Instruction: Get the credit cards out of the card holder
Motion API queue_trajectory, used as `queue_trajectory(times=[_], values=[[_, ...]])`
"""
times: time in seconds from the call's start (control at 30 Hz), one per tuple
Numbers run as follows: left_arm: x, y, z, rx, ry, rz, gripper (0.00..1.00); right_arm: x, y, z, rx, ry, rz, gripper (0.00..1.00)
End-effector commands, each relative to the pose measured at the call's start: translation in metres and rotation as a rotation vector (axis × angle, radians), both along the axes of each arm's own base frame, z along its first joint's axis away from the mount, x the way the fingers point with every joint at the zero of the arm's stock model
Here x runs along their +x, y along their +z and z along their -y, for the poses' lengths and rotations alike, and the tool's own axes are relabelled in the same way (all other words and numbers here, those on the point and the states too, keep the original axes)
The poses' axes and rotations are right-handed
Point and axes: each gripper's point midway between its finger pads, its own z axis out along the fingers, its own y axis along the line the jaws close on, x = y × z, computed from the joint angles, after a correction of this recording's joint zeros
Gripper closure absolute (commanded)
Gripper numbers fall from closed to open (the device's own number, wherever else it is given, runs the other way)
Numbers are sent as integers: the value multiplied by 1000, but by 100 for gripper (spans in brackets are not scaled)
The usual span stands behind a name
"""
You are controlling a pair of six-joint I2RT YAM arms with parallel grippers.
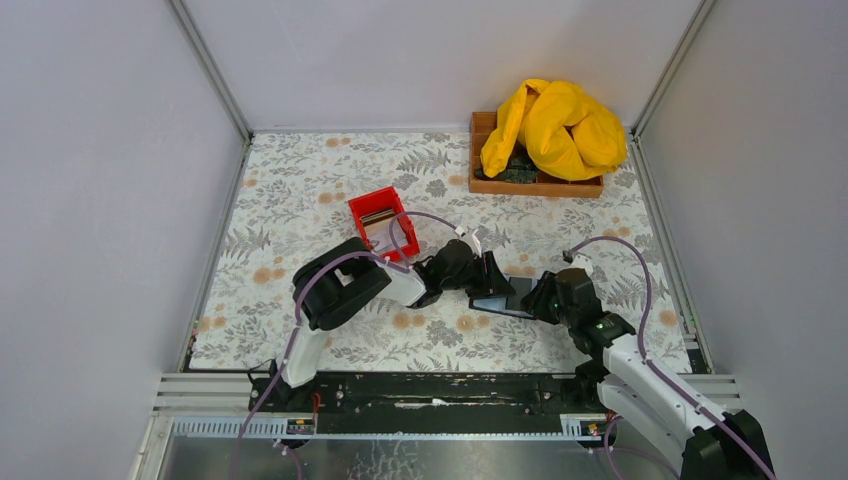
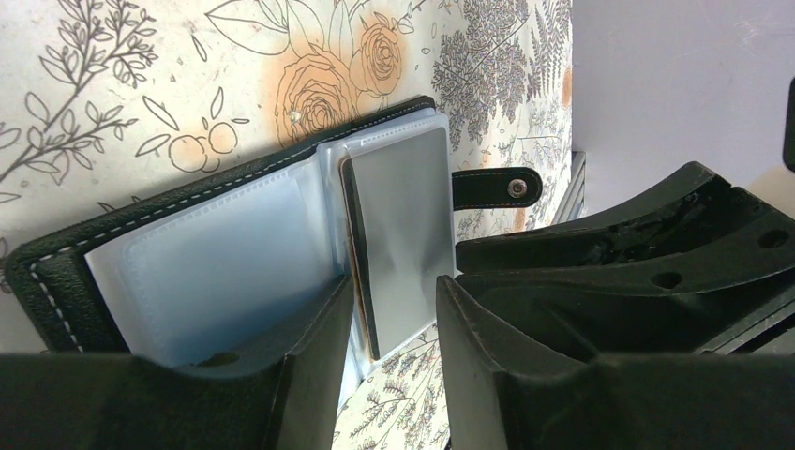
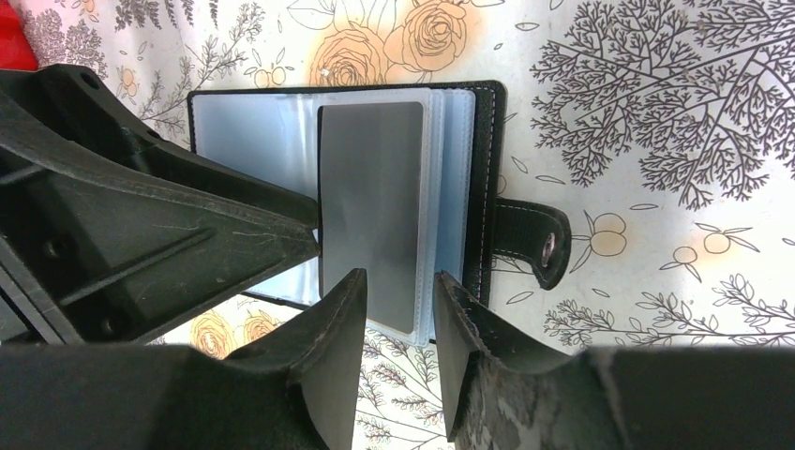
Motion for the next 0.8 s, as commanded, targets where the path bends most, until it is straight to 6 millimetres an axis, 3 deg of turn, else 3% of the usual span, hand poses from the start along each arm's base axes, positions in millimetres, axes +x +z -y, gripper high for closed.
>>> queue_trajectory(times=[0.0, 0.77], values=[[-13, -57, -21, 156, 0, -86, 54, 7, 13, -8, 20, 35, 59, 61], [-14, -53, -21, 149, -7, -83, 54, 8, 14, -1, 9, -5, 60, 60]])
